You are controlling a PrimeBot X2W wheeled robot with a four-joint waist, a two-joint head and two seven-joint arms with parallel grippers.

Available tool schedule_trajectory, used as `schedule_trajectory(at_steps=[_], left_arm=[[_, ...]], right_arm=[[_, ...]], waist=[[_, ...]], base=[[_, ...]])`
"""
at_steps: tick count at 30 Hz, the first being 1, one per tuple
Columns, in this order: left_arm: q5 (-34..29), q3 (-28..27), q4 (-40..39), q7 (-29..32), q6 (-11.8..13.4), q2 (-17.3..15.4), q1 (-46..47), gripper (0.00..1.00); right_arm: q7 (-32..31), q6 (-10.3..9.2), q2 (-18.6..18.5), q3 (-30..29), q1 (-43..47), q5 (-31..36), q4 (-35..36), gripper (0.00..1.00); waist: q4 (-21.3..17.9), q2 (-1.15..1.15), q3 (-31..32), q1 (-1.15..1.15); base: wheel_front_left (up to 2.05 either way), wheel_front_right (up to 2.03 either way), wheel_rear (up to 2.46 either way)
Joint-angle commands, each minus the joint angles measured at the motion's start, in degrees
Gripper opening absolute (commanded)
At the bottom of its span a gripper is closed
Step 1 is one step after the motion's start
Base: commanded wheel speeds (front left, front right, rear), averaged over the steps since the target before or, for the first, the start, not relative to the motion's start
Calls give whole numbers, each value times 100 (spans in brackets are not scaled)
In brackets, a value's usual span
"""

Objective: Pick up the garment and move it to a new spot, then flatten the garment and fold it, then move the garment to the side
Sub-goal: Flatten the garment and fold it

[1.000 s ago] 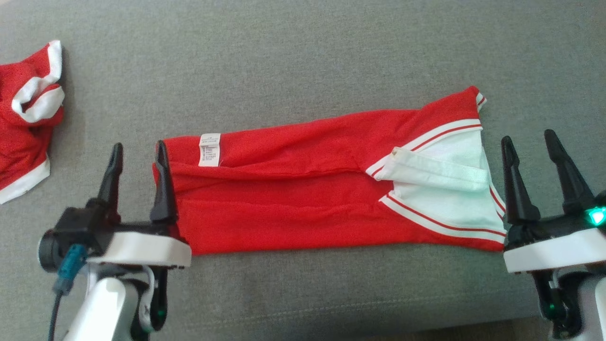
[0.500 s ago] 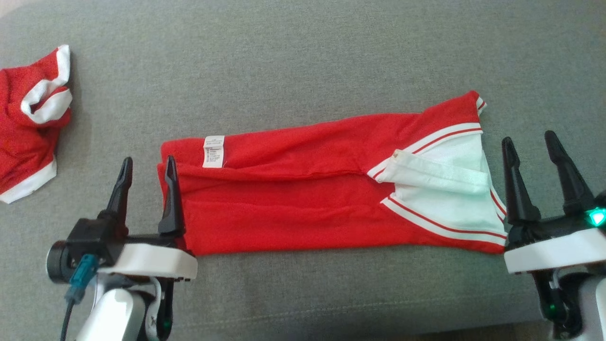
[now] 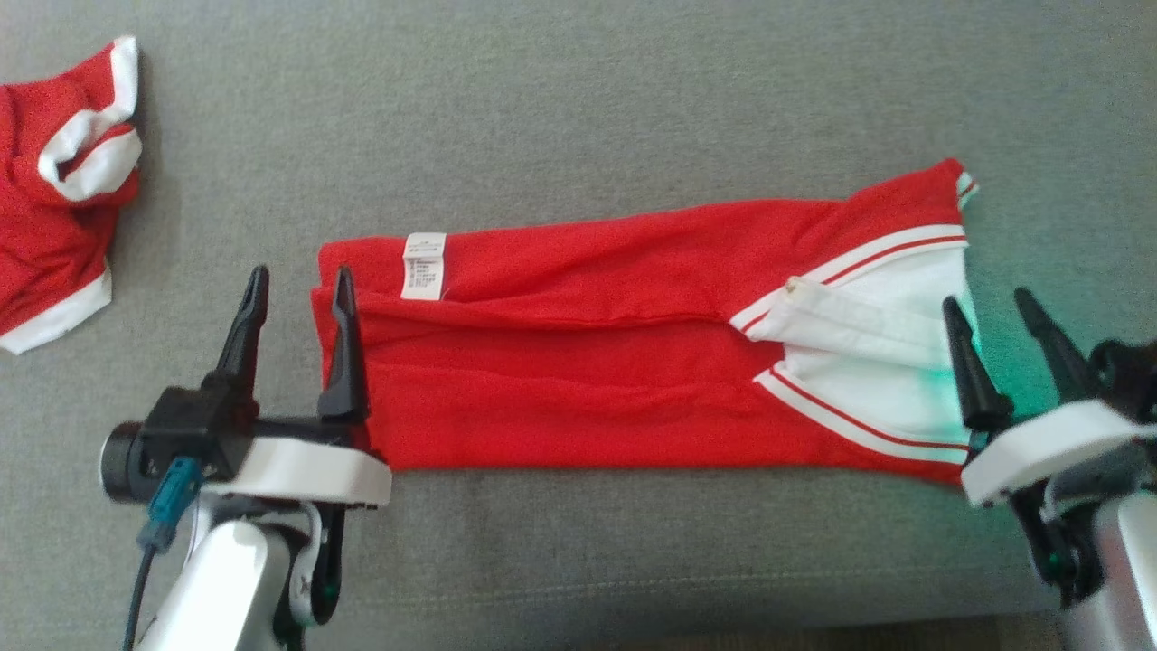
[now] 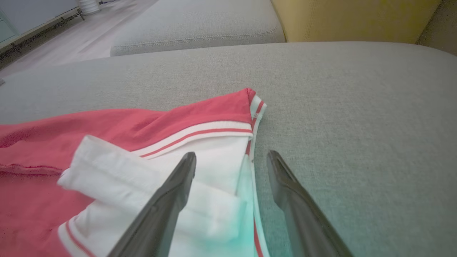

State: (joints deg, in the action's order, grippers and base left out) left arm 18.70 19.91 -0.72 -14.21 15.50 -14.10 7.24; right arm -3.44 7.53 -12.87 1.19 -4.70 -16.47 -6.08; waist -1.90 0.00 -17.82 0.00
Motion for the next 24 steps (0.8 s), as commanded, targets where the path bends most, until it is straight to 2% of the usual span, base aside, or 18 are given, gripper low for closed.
schedule_trajectory(at_steps=[1, 5, 13, 14, 15, 16, 24], left_arm=[[-79, -160, -179, -41, -31, -45, 272, 100], [-119, -131, -153, -59, -78, 14, 404, 100], [-180, -195, -132, -75, -118, 84, 497, 100], [-191, -209, -142, -75, -124, 94, 503, 100], [-204, -224, -158, -76, -131, 105, 507, 100], [-218, -240, -173, -76, -139, 118, 509, 100], [-313, -376, -198, -78, -213, 233, 440, 100]], right_arm=[[4, -4, -199, 116, -293, -54, -8, 100], [-130, -4, -338, 142, -598, -170, -717, 100], [-583, -4, -368, 366, -760, -524, -1223, 100], [-660, -4, -368, 409, -761, -613, -1241, 89], [-735, -4, -385, 457, -755, -682, -1245, 40], [-791, -4, -396, 489, -744, -764, -1229, 0], [-785, -4, -619, 433, -594, -1070, -775, 0]], waist=[[90, 0, -114, 0], [210, 0, -277, 0], [283, 0, -367, 0], [289, 0, -368, 0], [296, 0, -368, 0], [303, 0, -368, 0], [319, 0, -289, 0]], base=[[0, 0, 0], [0, 0, 0], [0, 0, 0], [0, 0, 0], [0, 0, 0], [0, 0, 0], [0, 0, 0]])
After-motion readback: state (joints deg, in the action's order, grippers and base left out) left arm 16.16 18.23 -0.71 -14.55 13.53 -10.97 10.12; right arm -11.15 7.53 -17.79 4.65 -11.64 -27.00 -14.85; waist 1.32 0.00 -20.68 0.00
